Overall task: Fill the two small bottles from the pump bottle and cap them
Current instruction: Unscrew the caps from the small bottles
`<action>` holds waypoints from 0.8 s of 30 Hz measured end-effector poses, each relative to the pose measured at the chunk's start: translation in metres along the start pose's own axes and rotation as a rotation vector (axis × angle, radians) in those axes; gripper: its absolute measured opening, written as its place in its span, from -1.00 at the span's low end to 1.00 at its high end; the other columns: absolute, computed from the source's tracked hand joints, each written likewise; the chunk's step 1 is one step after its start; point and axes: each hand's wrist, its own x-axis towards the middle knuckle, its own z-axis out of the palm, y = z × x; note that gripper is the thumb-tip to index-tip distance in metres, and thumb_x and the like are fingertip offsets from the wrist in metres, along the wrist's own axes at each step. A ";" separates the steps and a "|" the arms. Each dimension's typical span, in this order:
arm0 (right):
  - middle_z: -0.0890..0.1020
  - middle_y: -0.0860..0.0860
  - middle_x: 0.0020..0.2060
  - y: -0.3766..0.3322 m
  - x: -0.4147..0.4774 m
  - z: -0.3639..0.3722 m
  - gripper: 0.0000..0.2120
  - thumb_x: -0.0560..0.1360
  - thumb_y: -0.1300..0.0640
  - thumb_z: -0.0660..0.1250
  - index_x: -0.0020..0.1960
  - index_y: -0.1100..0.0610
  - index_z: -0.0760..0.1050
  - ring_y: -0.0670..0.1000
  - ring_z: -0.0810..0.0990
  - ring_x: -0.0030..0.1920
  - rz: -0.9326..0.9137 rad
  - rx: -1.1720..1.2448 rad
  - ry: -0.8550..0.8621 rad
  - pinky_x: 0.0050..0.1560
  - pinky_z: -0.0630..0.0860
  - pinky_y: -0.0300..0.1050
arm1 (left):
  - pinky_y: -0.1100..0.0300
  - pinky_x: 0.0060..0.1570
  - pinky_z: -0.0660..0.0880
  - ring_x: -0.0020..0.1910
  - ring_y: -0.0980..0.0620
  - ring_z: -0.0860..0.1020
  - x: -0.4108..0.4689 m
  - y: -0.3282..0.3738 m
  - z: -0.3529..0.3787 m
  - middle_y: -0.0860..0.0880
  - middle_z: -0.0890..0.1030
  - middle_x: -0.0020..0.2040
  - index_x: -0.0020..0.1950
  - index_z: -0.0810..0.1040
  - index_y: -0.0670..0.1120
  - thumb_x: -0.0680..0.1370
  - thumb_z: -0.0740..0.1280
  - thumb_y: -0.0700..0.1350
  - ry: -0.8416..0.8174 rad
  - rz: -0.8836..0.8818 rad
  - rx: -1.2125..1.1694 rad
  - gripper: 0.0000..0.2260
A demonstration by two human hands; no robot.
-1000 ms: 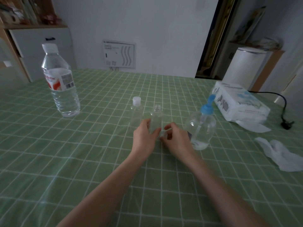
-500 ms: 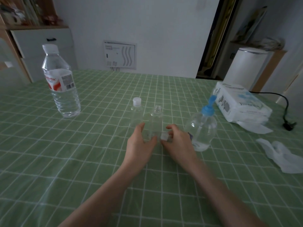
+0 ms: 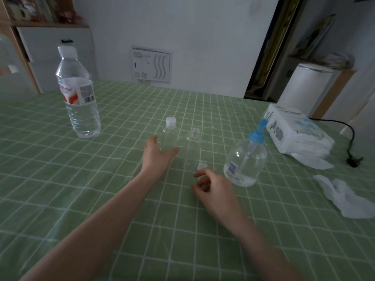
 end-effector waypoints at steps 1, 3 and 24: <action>0.50 -0.21 -0.26 -0.001 -0.001 -0.001 -0.77 0.51 0.15 0.38 0.15 0.11 0.53 -0.30 0.49 -0.28 0.000 0.010 -0.004 -0.24 0.43 -0.56 | 0.02 0.24 0.37 0.32 -0.07 0.39 0.003 0.000 0.002 -0.09 0.37 0.39 0.43 0.22 -0.12 0.44 0.44 -0.03 -0.001 0.009 -0.016 -0.35; 0.52 -0.18 -0.24 -0.001 0.000 -0.002 -0.77 0.51 0.15 0.38 0.16 0.11 0.53 -0.30 0.49 -0.26 -0.002 0.017 -0.011 -0.24 0.42 -0.57 | 0.09 0.22 0.37 0.28 -0.03 0.43 0.005 0.000 0.003 -0.06 0.44 0.34 0.37 0.33 -0.12 0.46 0.42 -0.04 -0.006 0.062 -0.001 -0.46; 0.39 -0.15 -0.47 -0.046 -0.006 -0.022 -0.76 0.48 -0.03 0.37 -0.16 0.15 0.49 -0.18 0.32 -0.47 -0.199 0.435 -0.173 -0.42 0.31 -0.39 | 0.17 -0.43 0.44 -0.46 0.14 0.44 -0.113 -0.009 -0.062 0.08 0.48 -0.41 -0.17 0.38 0.04 0.34 0.32 0.17 -0.144 0.519 0.363 -0.75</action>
